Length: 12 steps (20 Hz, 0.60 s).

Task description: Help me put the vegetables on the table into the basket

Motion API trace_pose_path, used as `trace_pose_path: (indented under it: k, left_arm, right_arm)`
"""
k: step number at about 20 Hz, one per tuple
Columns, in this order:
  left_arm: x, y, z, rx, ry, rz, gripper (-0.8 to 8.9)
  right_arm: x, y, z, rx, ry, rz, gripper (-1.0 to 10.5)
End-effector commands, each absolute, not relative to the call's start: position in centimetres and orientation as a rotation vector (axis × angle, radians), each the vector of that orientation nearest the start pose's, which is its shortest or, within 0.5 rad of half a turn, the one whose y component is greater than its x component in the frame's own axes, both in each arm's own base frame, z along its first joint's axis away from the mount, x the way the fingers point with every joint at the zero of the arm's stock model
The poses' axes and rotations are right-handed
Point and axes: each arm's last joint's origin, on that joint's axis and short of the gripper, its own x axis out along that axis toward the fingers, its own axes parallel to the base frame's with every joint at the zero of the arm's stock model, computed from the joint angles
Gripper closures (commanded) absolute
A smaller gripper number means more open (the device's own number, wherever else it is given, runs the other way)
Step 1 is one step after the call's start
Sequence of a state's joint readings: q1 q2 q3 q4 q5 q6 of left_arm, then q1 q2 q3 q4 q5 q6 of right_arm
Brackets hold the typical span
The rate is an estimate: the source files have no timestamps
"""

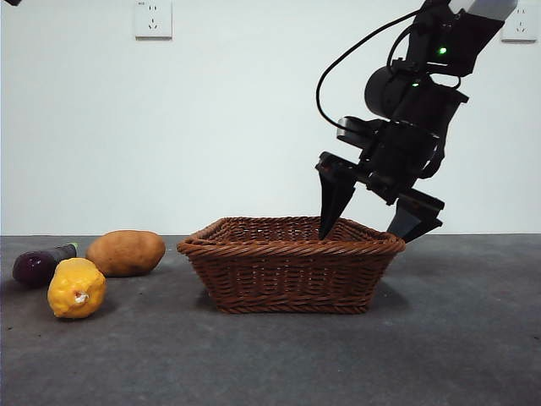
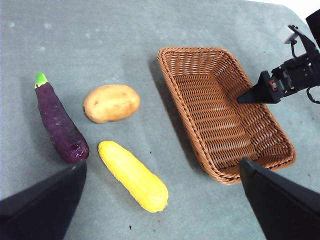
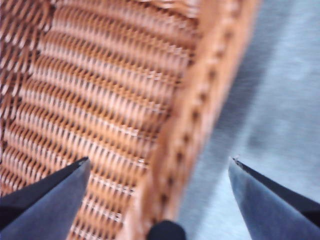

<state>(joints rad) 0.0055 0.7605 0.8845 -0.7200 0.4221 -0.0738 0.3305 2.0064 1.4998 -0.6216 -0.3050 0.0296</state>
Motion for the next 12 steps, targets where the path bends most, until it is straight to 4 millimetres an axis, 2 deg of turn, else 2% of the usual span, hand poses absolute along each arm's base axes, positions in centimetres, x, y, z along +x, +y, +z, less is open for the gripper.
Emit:
trace_pose_path:
  k: [1, 4, 6, 8, 12]
  left_arm:
    - [14.58, -1.15, 32.23, -0.192, 0.602, -0.39, 2.39]
    - [14.81, -1.14, 32.1, -0.193, 0.612, -0.387, 2.39]
    - [14.9, -1.13, 32.04, -0.193, 0.616, -0.382, 2.39]
    - [14.9, -1.13, 32.04, -0.193, 0.616, -0.382, 2.39]
    - [14.86, -1.13, 31.98, -0.195, 0.624, -0.382, 2.41]
  right_arm:
    - [39.33, 14.87, 17.78, 0.02, 1.173, 0.523, 6.3]
    - [39.31, 15.1, 17.67, 0.029, 1.176, 0.513, 8.0]
    - [39.31, 15.05, 17.65, 0.036, 1.181, 0.487, 8.1]
    - [39.32, 15.04, 17.64, 0.035, 1.181, 0.478, 9.3]
    - [39.38, 15.06, 17.68, 0.048, 1.177, 0.473, 9.5]
